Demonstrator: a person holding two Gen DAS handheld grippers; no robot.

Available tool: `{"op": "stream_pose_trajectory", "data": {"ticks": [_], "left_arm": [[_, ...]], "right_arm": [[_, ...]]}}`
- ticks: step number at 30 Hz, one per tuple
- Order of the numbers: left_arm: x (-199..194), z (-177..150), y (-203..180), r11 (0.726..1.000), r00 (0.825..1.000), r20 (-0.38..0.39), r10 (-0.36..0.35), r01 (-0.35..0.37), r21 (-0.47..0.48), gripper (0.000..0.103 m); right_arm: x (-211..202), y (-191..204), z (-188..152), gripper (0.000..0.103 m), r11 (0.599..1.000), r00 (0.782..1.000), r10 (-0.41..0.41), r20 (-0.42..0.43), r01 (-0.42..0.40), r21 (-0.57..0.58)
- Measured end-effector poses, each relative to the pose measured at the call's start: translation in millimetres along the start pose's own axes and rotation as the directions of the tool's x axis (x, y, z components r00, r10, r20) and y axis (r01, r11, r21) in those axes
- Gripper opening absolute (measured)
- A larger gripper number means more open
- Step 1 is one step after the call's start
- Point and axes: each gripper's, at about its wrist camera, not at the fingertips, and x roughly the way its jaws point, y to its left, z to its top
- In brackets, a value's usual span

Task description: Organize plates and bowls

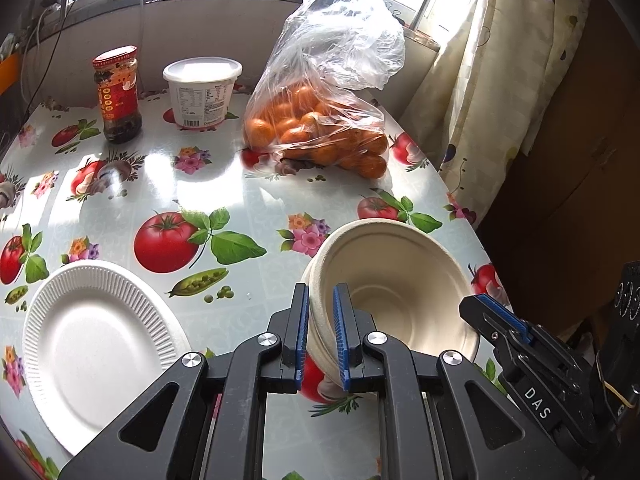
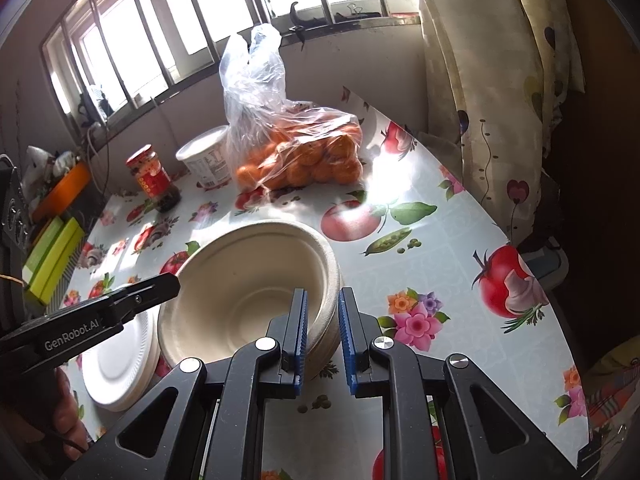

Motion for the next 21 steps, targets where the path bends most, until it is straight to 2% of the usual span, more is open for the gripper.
{"op": "stream_pose_trajectory", "data": {"ticks": [21], "left_arm": [[14, -7, 3, 1.0, 1.0, -0.03, 0.01, -0.01, -0.005, 0.013]], "right_arm": [[13, -5, -3, 0.016, 1.0, 1.0, -0.005, -0.022, 0.005, 0.0]]}}
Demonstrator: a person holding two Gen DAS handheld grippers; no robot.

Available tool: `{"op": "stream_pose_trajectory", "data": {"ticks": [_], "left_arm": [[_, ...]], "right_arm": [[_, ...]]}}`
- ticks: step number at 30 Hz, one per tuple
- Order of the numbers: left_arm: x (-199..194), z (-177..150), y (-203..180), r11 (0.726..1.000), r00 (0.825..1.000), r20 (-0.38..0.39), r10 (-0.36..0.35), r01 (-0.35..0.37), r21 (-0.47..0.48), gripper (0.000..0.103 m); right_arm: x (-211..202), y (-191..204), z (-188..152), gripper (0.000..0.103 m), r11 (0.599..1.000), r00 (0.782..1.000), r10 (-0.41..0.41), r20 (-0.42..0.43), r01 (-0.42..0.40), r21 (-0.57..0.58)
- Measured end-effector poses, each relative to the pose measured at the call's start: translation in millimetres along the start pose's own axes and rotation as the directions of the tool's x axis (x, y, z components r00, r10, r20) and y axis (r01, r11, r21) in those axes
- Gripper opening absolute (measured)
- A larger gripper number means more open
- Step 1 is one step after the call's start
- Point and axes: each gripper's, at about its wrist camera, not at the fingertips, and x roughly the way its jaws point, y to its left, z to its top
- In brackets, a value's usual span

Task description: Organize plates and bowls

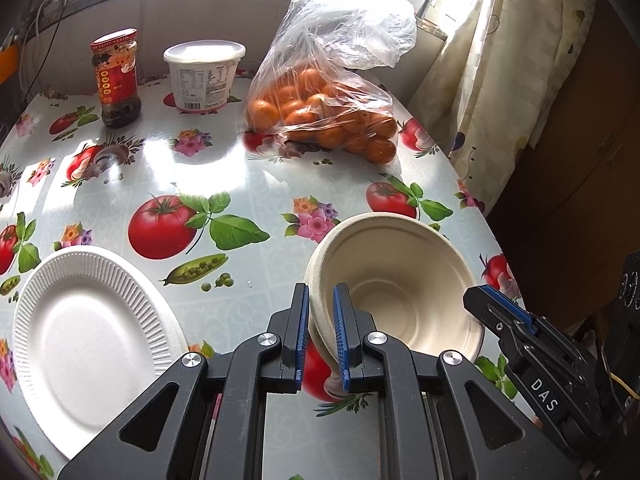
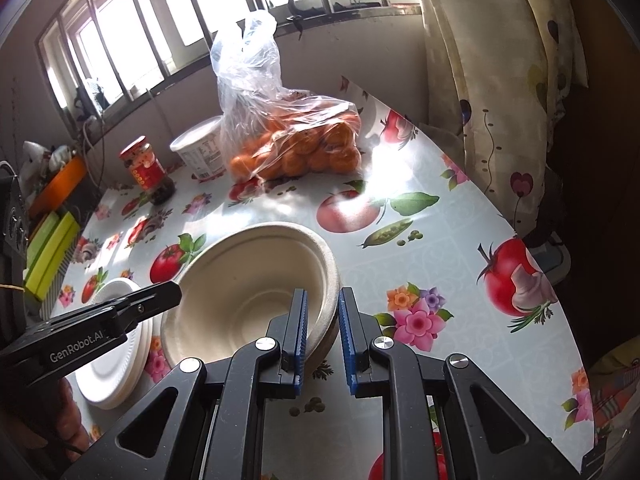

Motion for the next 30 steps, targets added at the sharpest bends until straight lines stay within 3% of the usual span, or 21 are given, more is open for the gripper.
{"op": "stream_pose_trajectory", "data": {"ticks": [12, 16, 24, 28, 30], "left_arm": [[0, 1, 0, 1.0, 1.0, 0.003, 0.003, -0.003, -0.001, 0.013], [-1, 1, 1, 1.0, 1.0, 0.003, 0.001, -0.001, -0.005, 0.014], [-6, -2, 1, 1.0, 1.0, 0.02, 0.02, -0.02, 0.011, 0.028], [-9, -5, 2, 1.0, 1.0, 0.028, 0.01, -0.011, 0.02, 0.042], [-11, -6, 2, 1.0, 1.0, 0.03, 0.008, -0.009, 0.028, 0.042]], "right_arm": [[0, 1, -1, 0.016, 1.0, 1.0, 0.007, 0.008, -0.007, 0.008], [-3, 2, -1, 0.024, 1.0, 1.0, 0.009, 0.013, -0.009, 0.012], [-10, 0, -2, 0.038, 0.999, 0.999, 0.025, 0.024, -0.025, 0.027], [-13, 1, -3, 0.044, 0.999, 0.999, 0.031, 0.026, -0.031, 0.022], [-14, 1, -3, 0.046, 0.999, 0.999, 0.029, 0.027, -0.03, 0.023]]}}
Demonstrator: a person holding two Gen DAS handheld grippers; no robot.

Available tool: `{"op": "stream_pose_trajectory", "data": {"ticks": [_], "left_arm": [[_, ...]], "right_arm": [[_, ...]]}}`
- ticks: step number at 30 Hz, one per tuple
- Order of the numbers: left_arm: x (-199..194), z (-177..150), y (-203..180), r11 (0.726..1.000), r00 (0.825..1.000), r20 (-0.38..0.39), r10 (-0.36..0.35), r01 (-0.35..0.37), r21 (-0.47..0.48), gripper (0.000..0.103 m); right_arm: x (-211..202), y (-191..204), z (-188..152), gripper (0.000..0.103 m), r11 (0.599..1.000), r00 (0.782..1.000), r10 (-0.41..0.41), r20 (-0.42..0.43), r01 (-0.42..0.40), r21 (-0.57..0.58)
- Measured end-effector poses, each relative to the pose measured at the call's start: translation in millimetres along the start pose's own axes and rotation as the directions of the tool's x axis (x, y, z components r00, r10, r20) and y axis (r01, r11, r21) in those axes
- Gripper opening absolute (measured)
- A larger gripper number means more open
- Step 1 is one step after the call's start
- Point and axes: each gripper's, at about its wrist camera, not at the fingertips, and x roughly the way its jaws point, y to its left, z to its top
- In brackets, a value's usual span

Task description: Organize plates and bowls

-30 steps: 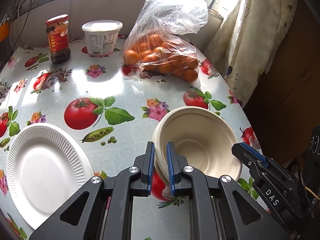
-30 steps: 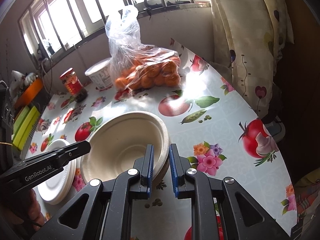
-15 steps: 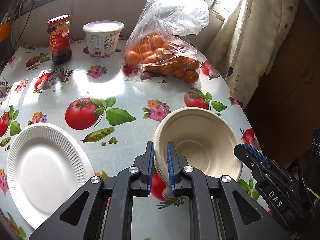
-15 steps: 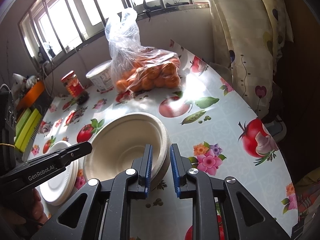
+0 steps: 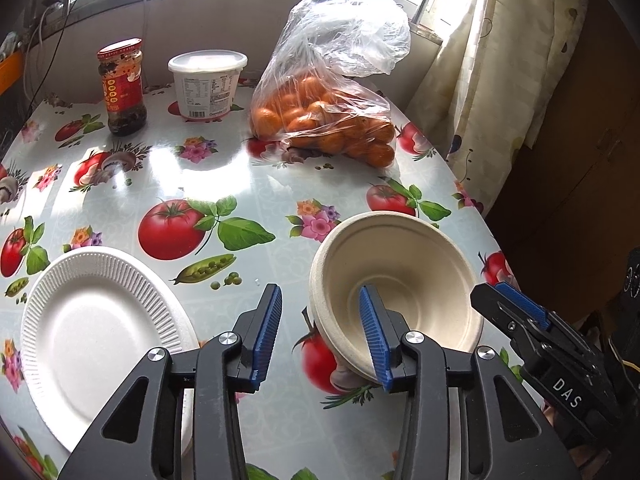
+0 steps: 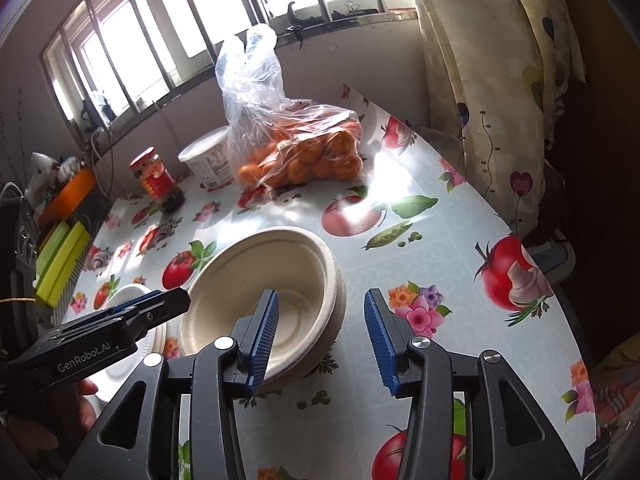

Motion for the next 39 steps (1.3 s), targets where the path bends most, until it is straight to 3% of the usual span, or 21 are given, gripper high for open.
{"op": "stream_pose_trajectory", "data": {"ticks": [14, 22, 39], "left_arm": [[4, -10, 0, 1.0, 0.999, -0.035, 0.006, -0.005, 0.022, 0.046], [13, -8, 3, 0.999, 0.997, -0.065, -0.034, 0.034, -0.013, 0.046], [29, -7, 2, 0.998, 0.994, -0.094, -0.051, 0.048, -0.041, 0.046]], "right_arm": [[1, -1, -2, 0.052, 0.999, 0.999, -0.023, -0.036, 0.022, -0.025], [13, -4, -3, 0.053, 1.0, 0.998, -0.017, -0.067, 0.016, -0.017], [32, -7, -3, 0.053, 1.0, 0.994, 0.002, -0.107, 0.0, 0.015]]}}
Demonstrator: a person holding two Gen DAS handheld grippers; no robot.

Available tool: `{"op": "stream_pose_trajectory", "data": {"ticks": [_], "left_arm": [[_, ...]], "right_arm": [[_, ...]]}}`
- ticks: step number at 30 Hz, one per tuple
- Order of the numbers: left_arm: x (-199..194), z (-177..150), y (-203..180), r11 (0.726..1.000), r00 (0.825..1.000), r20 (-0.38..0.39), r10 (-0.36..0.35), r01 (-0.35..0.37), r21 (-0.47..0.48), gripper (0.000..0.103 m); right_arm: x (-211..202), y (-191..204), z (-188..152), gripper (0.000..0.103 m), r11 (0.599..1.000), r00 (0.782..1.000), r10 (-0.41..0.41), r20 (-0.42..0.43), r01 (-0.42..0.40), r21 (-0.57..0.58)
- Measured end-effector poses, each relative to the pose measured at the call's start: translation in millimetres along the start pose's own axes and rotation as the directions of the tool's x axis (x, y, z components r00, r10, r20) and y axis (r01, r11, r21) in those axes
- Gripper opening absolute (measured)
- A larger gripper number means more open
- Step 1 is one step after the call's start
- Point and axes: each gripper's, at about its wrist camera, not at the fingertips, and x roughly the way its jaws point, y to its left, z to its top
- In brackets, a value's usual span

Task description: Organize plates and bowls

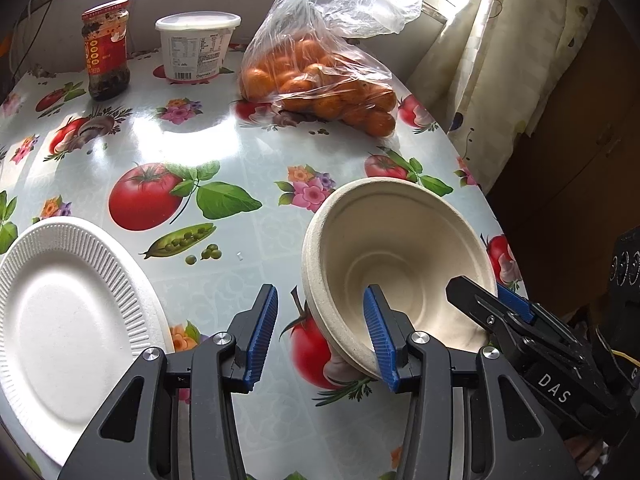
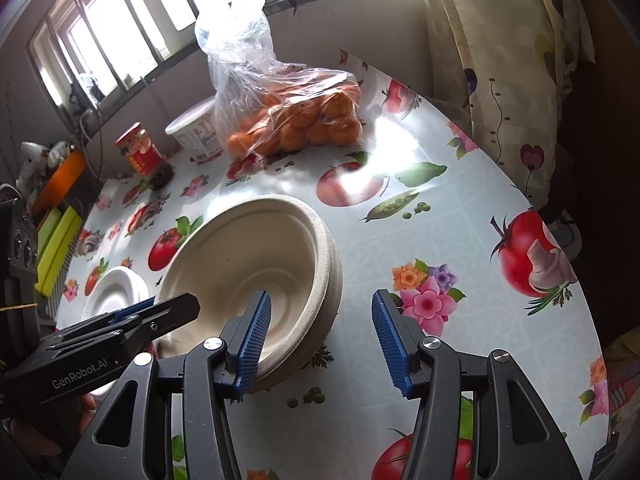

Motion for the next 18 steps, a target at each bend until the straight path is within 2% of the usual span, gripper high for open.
{"op": "stream_pose_trajectory", "data": {"ticks": [6, 9, 11, 15, 18], "left_arm": [[3.3, -0.1, 0.0, 1.0, 1.0, -0.002, 0.007, -0.007, -0.004, 0.046], [4.2, 0.9, 2.2, 1.0, 1.0, 0.002, 0.005, -0.005, -0.016, 0.045], [4.8, 1.4, 2.9, 1.0, 1.0, -0.001, 0.004, -0.004, -0.015, 0.037], [5.7, 2.0, 2.7, 1.0, 1.0, -0.004, 0.003, -0.003, -0.011, 0.033], [6.1, 2.8, 2.1, 1.0, 1.0, -0.005, -0.005, 0.005, -0.011, 0.024]], "right_arm": [[2.4, -2.3, 0.5, 0.052, 1.0, 1.0, 0.002, -0.003, -0.002, 0.018], [3.2, -2.1, 1.0, 0.042, 1.0, 1.0, 0.005, -0.007, -0.005, 0.018], [3.5, -1.0, 0.6, 0.039, 1.0, 1.0, 0.003, -0.009, -0.003, 0.014], [4.2, 0.5, 0.9, 0.033, 1.0, 1.0, 0.009, -0.01, -0.009, 0.014], [5.3, 3.1, 1.6, 0.029, 1.0, 1.0, 0.013, -0.015, -0.013, 0.008]]}}
